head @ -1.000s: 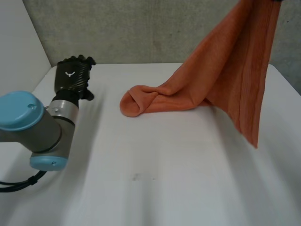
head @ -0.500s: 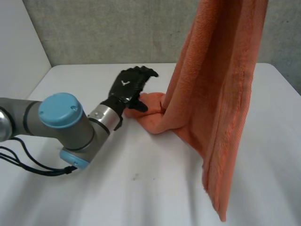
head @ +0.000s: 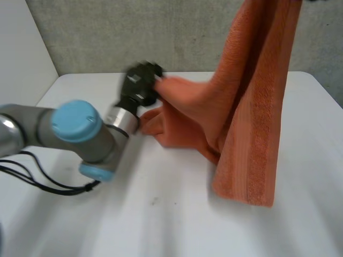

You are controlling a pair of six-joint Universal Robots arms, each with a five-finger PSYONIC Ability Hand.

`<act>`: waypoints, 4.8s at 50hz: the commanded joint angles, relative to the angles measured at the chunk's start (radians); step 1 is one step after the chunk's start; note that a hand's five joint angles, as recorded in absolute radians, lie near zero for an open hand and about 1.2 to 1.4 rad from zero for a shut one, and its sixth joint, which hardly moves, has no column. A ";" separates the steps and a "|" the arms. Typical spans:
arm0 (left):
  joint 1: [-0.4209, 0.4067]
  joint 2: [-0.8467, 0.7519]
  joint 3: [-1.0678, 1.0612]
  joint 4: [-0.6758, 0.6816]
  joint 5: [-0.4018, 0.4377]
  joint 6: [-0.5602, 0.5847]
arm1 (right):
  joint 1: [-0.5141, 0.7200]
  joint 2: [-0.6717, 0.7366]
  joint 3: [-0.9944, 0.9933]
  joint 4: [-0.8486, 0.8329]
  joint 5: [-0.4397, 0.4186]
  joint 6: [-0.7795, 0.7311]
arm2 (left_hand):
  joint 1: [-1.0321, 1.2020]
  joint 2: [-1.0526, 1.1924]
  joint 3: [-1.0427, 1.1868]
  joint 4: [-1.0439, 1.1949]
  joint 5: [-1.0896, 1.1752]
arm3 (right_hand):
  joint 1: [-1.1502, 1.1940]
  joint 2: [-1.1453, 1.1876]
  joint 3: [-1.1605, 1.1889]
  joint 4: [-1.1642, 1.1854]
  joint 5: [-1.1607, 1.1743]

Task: Fold the laundry

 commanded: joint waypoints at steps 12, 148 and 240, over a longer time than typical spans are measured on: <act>0.016 0.635 -0.609 -0.006 -0.253 0.375 | -0.166 0.227 0.162 -0.007 0.075 -0.006 | 0.225 0.200 0.201 0.201 0.215 | 0.408 0.209 0.206 0.203 0.228; 0.341 0.478 -0.389 -0.632 -0.096 0.341 | -0.307 0.531 -0.107 0.504 0.119 -0.416 | 0.225 0.200 0.201 0.201 0.215 | 0.408 0.209 0.206 0.203 0.228; 0.261 0.418 -0.404 -0.680 -0.263 0.610 | -0.307 0.496 0.251 0.110 0.085 -0.348 | 0.225 0.200 0.201 0.201 0.215 | -0.158 -0.356 -0.360 -0.362 -0.338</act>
